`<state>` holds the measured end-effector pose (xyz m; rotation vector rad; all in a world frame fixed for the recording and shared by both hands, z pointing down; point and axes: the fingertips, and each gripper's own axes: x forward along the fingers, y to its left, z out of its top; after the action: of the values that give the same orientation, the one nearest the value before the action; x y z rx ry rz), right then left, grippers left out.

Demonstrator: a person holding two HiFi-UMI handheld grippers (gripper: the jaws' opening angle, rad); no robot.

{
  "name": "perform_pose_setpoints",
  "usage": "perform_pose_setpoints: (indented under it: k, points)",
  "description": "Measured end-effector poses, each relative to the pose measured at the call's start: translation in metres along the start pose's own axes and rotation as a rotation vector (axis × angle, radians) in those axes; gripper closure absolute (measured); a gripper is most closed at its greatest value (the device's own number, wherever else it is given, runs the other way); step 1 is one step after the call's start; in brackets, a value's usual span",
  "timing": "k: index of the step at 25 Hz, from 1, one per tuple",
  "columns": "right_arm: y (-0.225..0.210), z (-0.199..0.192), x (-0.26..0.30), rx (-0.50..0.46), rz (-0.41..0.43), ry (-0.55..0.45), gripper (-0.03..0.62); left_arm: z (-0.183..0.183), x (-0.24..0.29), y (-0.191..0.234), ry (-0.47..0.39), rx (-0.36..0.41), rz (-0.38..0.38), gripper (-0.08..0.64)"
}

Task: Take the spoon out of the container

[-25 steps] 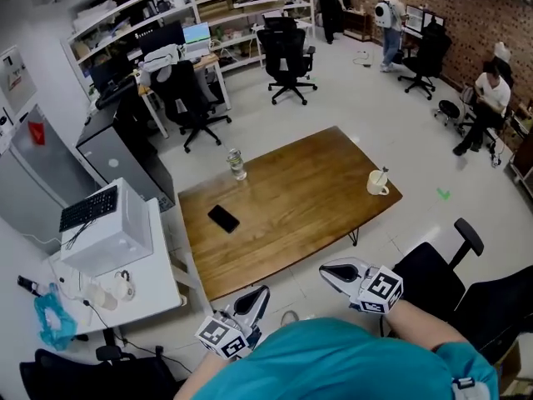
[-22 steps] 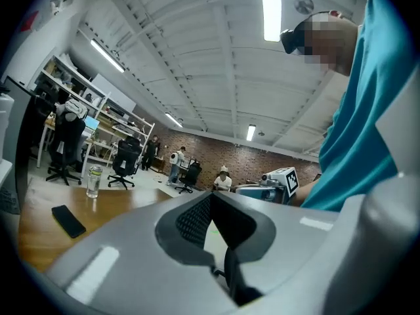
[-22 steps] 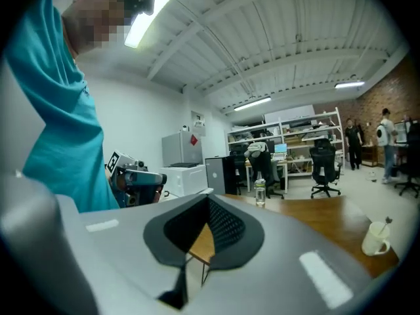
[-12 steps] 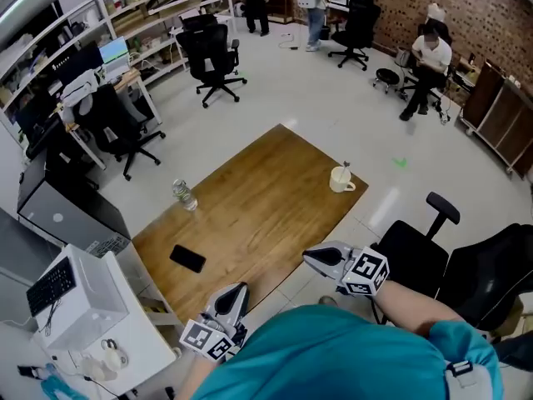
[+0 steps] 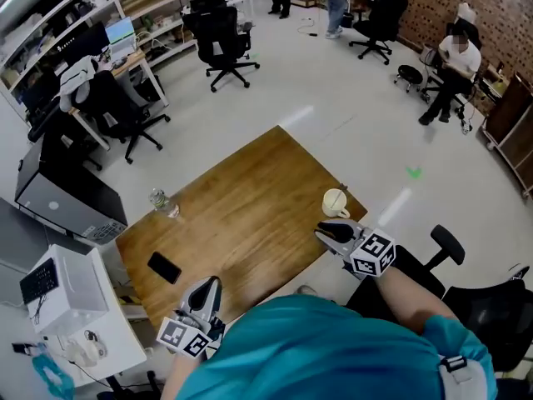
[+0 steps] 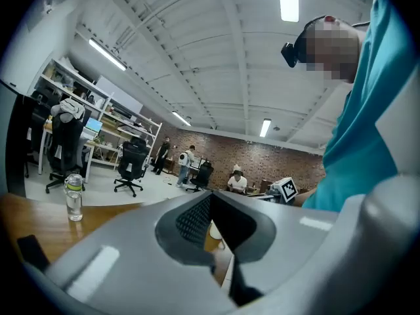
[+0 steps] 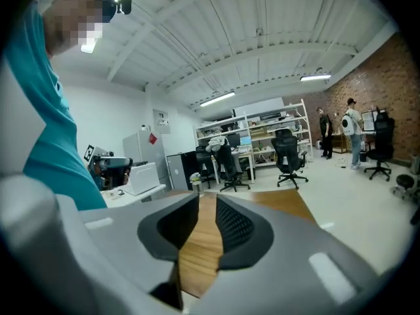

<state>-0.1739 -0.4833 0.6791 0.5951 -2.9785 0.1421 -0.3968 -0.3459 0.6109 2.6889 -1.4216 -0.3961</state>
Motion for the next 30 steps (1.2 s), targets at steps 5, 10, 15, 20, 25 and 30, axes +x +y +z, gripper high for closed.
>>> perform_pose_setpoints:
  k: [5,10,15,20,25,30]
  points:
    - [-0.149,-0.038,-0.028,0.052,-0.073,0.078,0.472,-0.025,0.09,-0.009,0.04,0.007,0.045,0.562]
    - [-0.273,-0.076,-0.039,0.12,-0.131,0.217,0.43,-0.026,0.183,-0.022,0.096,0.018,0.044,0.562]
    - [-0.346,-0.125,-0.021,0.234,-0.19,0.295,0.416,-0.035,0.225,0.001,0.12,-0.016,0.045,0.561]
    - [-0.334,-0.167,0.015,0.411,-0.223,0.307,0.414,-0.041,0.195,0.034,0.141,-0.048,0.011,0.561]
    - [-0.388,-0.173,0.022,0.465,-0.18,0.332,0.482,-0.049,0.259,0.052,0.16,-0.06,0.014,0.561]
    - [-0.383,-0.164,0.028,0.402,-0.166,0.31,0.532,-0.053,0.258,0.062,0.167,-0.065,0.01,0.563]
